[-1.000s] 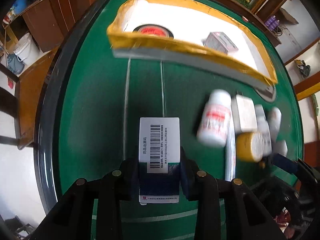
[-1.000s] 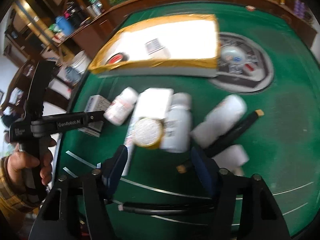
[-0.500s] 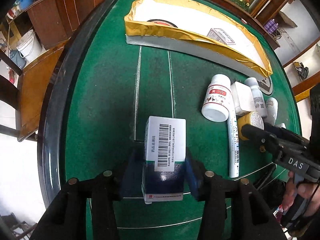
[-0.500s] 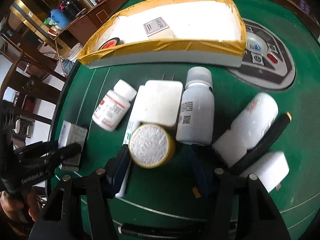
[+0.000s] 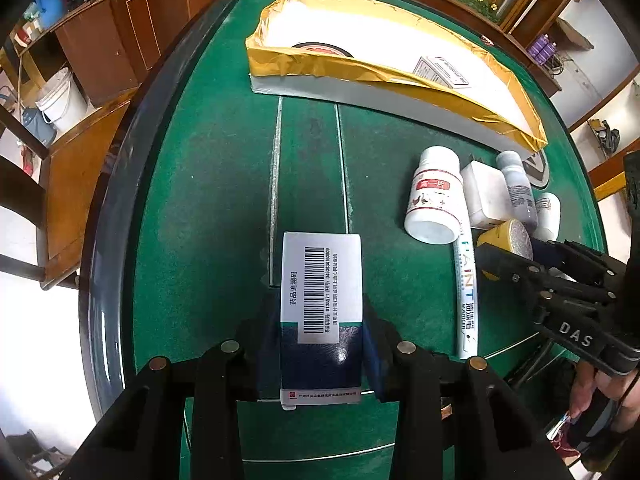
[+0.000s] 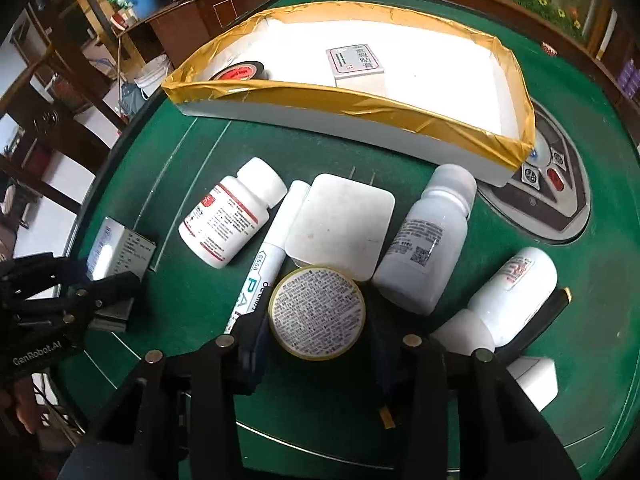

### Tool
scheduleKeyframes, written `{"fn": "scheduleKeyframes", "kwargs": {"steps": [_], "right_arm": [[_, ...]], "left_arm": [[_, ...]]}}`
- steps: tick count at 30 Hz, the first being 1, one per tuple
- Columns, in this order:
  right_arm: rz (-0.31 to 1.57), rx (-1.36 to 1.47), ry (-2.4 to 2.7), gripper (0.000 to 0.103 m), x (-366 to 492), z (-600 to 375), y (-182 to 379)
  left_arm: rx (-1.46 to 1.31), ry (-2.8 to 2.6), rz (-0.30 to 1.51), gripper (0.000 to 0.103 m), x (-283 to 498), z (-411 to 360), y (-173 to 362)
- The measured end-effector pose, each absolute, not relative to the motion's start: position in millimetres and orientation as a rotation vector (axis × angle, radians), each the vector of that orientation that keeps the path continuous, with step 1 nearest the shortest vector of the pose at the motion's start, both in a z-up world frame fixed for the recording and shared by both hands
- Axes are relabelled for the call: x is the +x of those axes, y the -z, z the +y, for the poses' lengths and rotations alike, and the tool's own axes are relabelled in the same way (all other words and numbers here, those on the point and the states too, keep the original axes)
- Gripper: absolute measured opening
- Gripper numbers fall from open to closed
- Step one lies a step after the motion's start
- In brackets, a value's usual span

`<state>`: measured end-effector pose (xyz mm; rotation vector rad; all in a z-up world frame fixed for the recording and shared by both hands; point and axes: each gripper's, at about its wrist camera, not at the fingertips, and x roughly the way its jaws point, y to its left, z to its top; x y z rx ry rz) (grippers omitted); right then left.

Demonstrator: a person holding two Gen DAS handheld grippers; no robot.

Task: Organize rigid objects
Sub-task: 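Carry the barcode box with the left tool while the right tool carries the jar into the cardboard box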

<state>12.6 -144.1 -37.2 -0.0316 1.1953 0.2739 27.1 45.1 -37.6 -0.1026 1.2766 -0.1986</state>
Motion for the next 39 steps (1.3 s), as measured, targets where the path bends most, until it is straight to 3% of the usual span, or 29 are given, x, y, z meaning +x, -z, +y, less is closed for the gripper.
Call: {"fn": "scheduleKeyframes", "kwargs": {"steps": [20, 39], "right_arm": [[1.099, -0.010, -0.327, 0.039, 14, -127, -20], [0.983, 0.004, -0.308, 0.039, 39, -147, -64]], "left_arm": [[-0.167, 0.223, 1.246, 0.039, 30, 64, 32], [-0.227, 0.248, 1.106, 0.038, 53, 65, -39]]}}
